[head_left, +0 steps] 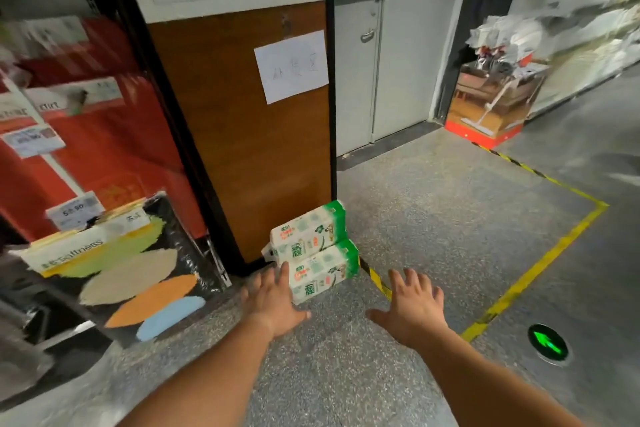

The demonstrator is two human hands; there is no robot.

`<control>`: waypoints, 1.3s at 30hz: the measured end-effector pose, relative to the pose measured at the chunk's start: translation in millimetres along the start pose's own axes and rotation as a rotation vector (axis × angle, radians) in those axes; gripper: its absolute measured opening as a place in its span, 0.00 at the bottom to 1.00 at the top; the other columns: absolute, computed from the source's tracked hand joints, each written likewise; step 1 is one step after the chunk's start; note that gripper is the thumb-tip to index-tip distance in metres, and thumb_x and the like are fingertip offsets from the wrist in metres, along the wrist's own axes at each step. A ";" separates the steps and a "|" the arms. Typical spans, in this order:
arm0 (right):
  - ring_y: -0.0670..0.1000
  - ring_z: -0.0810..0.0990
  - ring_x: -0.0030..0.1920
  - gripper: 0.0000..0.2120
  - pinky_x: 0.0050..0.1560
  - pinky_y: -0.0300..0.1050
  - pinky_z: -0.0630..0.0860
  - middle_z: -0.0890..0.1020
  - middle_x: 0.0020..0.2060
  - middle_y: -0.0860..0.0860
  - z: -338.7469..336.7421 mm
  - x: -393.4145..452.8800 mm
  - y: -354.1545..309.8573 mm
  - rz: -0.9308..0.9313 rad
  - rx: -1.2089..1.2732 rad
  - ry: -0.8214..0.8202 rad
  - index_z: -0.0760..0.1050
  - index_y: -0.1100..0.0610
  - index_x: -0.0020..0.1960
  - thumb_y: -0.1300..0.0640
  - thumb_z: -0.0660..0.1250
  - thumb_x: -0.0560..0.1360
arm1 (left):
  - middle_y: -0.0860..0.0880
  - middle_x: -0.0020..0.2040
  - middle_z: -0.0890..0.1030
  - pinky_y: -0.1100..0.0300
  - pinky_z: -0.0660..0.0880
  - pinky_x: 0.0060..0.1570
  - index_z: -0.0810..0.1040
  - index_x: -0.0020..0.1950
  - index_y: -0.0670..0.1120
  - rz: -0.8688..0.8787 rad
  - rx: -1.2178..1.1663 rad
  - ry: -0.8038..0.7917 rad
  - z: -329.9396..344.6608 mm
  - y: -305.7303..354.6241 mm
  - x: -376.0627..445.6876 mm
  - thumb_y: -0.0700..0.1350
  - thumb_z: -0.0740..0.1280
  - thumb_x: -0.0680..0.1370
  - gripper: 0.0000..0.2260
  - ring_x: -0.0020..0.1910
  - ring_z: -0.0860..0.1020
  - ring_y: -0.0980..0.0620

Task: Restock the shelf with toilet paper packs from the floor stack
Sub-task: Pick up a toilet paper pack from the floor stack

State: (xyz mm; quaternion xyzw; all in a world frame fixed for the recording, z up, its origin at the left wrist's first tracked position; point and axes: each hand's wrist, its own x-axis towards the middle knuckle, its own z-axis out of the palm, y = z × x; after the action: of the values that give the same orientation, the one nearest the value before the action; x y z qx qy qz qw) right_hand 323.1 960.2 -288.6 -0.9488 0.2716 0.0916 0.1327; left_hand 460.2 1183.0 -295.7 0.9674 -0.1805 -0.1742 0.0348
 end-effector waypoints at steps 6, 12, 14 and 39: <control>0.60 0.50 0.80 0.48 0.78 0.65 0.50 0.52 0.81 0.55 -48.6 146.9 -11.4 -0.114 -0.067 -0.053 0.49 0.48 0.82 0.28 0.64 0.72 | 0.45 0.80 0.56 0.39 0.56 0.74 0.43 0.83 0.52 -0.085 -0.072 0.038 -42.8 20.4 109.7 0.69 0.69 0.72 0.51 0.78 0.55 0.42; 0.61 0.47 0.81 0.48 0.78 0.65 0.47 0.50 0.82 0.55 -51.7 270.5 -55.8 -0.245 -0.128 -0.122 0.46 0.50 0.82 0.30 0.63 0.73 | 0.45 0.81 0.55 0.38 0.54 0.75 0.41 0.83 0.51 -0.145 -0.136 0.024 -55.0 11.6 221.9 0.70 0.69 0.72 0.53 0.79 0.53 0.41; 0.61 0.46 0.81 0.49 0.78 0.65 0.46 0.49 0.82 0.55 -44.3 307.0 -63.8 -0.245 -0.143 -0.150 0.45 0.50 0.82 0.28 0.63 0.73 | 0.44 0.81 0.54 0.37 0.55 0.76 0.41 0.83 0.50 -0.154 -0.137 -0.011 -54.9 3.1 260.9 0.71 0.68 0.71 0.53 0.79 0.53 0.39; 0.64 0.41 0.80 0.59 0.78 0.67 0.44 0.42 0.81 0.57 261.9 827.7 -95.4 -0.581 -0.367 -0.370 0.36 0.46 0.80 0.26 0.69 0.67 | 0.45 0.82 0.37 0.31 0.47 0.76 0.29 0.79 0.53 -0.336 -0.030 -0.165 200.8 -42.2 716.6 0.75 0.70 0.66 0.62 0.81 0.39 0.40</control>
State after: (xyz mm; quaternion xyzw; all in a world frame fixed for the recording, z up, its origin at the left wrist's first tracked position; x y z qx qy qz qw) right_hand 1039.7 710.7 -721.1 -0.9616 -0.0577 0.2669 0.0281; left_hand 1030.7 962.5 -721.9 0.9657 -0.0158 -0.2591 0.0045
